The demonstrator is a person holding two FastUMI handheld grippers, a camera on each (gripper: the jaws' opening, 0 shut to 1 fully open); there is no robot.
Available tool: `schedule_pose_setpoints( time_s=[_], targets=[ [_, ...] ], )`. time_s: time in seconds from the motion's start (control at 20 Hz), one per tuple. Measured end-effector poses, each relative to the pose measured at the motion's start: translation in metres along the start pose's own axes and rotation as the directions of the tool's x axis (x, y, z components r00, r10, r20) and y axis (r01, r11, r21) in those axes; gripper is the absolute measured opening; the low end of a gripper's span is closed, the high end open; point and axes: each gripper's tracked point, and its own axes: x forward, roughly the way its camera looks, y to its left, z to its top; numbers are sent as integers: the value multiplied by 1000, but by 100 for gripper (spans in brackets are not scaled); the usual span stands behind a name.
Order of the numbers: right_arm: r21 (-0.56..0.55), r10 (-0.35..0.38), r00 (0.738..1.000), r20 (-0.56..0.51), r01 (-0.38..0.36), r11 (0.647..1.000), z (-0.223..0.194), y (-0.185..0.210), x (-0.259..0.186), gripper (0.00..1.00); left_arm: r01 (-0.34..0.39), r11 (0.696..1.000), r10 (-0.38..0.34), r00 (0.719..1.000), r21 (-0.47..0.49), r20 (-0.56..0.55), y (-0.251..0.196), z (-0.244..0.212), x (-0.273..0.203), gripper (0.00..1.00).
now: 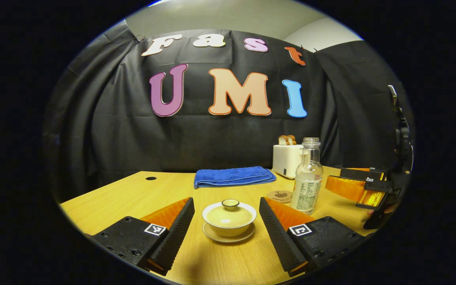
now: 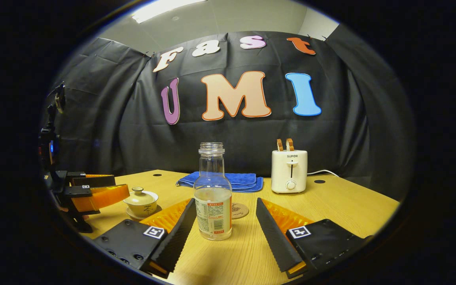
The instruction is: Open the teacup lid with one hand, grasp the water bottle and pour water into the teacup with the other hand; after pouring, place the water bottle on the coaster and then close the teacup lid.
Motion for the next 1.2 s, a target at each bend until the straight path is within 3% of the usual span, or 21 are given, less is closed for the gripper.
schedule_pose_setpoints(
  time_s=[0.25,0.6,0.9,1.2],
  targets=[
    [0,2,1000,0,-2,1000,-1,0,0,96,16,1000,-16,1000,1,-14,0,-2,18,95],
    [1,3,1000,0,-3,1000,0,0,0,95,54,999,-53,994,6,-91,-6,-16,38,73],
    [0,4,1000,0,-4,1000,-1,0,-1,96,52,997,-41,979,50,-200,-7,-31,45,72],
    [0,5,1000,0,-5,1000,-1,0,-1,96,34,998,-26,986,45,-167,-3,-24,46,46]
  ],
)
